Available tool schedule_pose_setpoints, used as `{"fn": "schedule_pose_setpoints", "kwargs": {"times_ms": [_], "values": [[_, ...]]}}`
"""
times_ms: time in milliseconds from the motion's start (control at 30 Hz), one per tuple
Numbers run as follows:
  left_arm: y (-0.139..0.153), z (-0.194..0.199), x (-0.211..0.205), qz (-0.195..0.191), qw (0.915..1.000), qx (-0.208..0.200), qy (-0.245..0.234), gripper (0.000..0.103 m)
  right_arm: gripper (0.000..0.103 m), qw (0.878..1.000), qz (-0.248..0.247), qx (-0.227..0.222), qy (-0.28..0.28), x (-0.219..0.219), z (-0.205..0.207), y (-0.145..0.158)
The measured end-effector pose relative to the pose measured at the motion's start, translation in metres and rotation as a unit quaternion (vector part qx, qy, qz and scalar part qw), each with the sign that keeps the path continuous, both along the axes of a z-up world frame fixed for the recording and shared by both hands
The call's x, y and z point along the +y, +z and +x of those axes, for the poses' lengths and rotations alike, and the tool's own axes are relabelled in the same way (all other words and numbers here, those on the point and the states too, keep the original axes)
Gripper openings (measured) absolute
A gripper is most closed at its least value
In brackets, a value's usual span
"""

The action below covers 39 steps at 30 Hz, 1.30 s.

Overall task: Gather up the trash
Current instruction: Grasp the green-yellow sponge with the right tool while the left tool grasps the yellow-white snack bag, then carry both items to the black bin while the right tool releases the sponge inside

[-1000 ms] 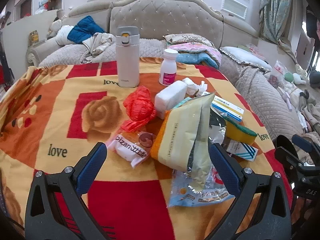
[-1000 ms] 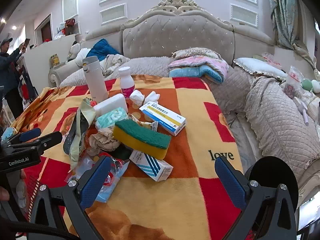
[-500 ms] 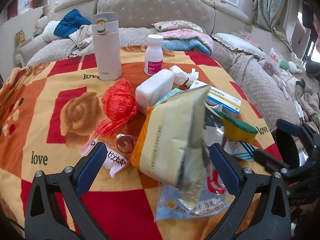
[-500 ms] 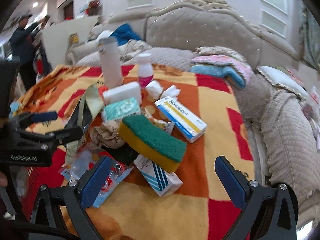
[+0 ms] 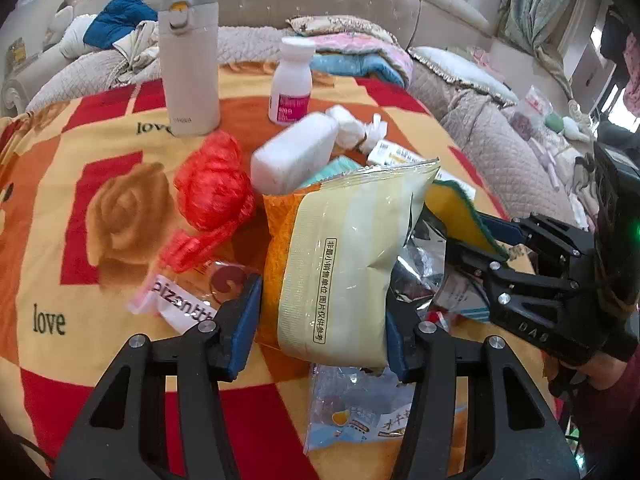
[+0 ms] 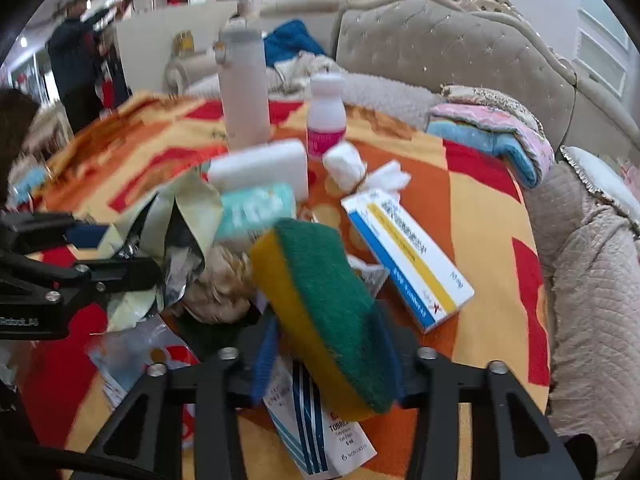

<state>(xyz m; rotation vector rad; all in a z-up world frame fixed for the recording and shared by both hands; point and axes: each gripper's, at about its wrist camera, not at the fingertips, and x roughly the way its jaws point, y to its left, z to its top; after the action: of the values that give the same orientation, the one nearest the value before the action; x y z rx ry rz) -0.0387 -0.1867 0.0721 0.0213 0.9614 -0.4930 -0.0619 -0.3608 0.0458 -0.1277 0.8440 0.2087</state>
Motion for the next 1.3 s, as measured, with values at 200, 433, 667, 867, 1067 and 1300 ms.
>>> {"fn": "schedule_pose_setpoints", "kwargs": {"times_ms": [200, 433, 667, 867, 1067, 1300], "values": [[0.034, -0.007, 0.007, -0.020, 0.9994, -0.028, -0.003, 0.051, 0.029, 0.996, 0.074, -0.042, -0.016, -0.018, -0.017, 0.037], [0.051, -0.020, -0.012, -0.023, 0.9984, -0.047, -0.019, 0.052, 0.029, 0.991, 0.110, -0.062, -0.050, -0.041, -0.048, 0.055], [0.045, -0.025, -0.031, -0.024, 0.9986, -0.044, -0.016, 0.052, 0.043, 0.992, 0.098, -0.017, -0.076, -0.058, -0.066, 0.039], [0.042, -0.028, -0.024, -0.013, 0.9988, -0.046, -0.007, 0.052, 0.075, 0.988, 0.110, 0.000, -0.107, -0.067, -0.058, 0.019], [0.037, -0.026, -0.020, -0.017, 0.9992, -0.037, -0.002, 0.052, 0.080, 0.988, 0.100, 0.036, -0.115, -0.062, -0.027, -0.003], [0.036, -0.032, -0.033, -0.007, 0.9990, -0.039, -0.018, 0.052, 0.057, 0.979, 0.144, 0.037, -0.141, -0.076, -0.027, -0.010]]}}
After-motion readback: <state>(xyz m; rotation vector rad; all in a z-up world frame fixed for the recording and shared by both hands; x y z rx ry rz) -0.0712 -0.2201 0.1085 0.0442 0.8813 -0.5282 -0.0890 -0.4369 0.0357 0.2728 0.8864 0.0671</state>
